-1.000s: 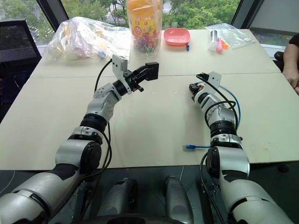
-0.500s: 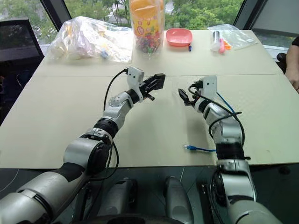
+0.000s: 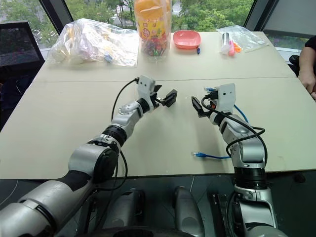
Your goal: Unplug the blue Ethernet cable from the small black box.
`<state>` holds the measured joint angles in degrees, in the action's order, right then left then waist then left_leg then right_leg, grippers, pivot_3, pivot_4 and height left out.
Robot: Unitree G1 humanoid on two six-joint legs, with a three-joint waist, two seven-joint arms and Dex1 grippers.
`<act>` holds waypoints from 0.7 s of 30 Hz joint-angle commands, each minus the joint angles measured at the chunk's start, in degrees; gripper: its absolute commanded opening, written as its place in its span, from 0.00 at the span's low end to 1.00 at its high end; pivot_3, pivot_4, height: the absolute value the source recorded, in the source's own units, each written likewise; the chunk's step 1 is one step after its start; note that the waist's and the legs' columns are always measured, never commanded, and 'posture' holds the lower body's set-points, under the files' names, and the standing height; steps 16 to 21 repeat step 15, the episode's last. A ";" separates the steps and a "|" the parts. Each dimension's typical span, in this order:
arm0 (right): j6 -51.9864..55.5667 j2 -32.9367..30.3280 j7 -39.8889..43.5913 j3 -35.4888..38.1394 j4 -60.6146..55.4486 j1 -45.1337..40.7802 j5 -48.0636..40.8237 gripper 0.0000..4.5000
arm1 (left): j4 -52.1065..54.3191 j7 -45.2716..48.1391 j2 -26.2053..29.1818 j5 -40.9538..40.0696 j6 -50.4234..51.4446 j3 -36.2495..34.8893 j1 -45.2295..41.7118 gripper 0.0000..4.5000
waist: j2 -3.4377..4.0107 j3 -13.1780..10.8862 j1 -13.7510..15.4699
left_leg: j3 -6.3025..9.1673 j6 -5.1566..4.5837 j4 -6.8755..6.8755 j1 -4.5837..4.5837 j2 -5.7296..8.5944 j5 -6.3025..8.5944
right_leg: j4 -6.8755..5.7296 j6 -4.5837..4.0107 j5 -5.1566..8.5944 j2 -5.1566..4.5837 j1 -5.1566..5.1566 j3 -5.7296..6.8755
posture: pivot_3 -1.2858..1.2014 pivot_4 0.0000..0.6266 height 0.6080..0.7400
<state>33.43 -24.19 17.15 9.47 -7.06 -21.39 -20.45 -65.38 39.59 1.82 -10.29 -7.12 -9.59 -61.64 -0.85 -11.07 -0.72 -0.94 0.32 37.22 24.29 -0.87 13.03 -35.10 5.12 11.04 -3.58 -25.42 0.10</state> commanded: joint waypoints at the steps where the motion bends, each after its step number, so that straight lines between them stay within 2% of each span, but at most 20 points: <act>1: -0.35 -1.71 3.50 3.26 -6.40 2.64 -3.39 1.00 | 20.68 7.86 5.06 -6.45 15.50 0.31 3.57 0.99 | 0.00 0.00 -0.18 | 0.01 0.00 -0.01 -0.01 0.00 0.00 | 0.00 0.00 0.00 0.00 0.00 0.00 | 0.52 0.24 1.00; 5: -2.83 -2.95 6.44 6.80 -9.61 8.20 -5.12 1.00 | 48.16 12.01 15.55 -9.05 31.49 4.39 16.95 0.99 | 0.07 0.04 -0.50 | -0.03 -0.01 -0.15 -0.19 -0.04 0.01 | -0.06 0.01 0.01 0.01 0.04 -0.09 | 0.52 0.24 1.00; 10: -4.37 -3.47 8.08 10.36 -10.79 12.02 -6.89 1.00 | 67.63 8.15 22.36 -15.96 47.07 1.66 28.93 0.99 | 0.04 0.02 0.15 | -0.03 0.00 0.01 -0.21 -0.08 0.00 | -0.08 -0.21 0.12 0.00 0.10 -0.10 | 0.52 0.24 1.00; 15: -5.06 -3.45 9.21 8.67 -11.30 13.50 -6.17 1.00 | 75.82 6.74 24.53 -13.36 44.02 4.44 39.16 0.99 | 0.03 0.05 -0.07 | -0.15 0.03 0.24 -0.48 -0.10 0.02 | 0.04 -0.26 0.14 -0.12 0.46 -0.14 | 0.52 0.24 1.00; 21: -5.06 -3.45 9.21 8.67 -11.30 13.50 -6.17 1.00 | 75.82 6.74 24.53 -13.36 44.02 4.44 39.16 0.99 | 0.03 0.05 -0.07 | -0.15 0.03 0.24 -0.48 -0.10 0.02 | 0.04 -0.26 0.14 -0.12 0.46 -0.14 | 0.52 0.24 1.00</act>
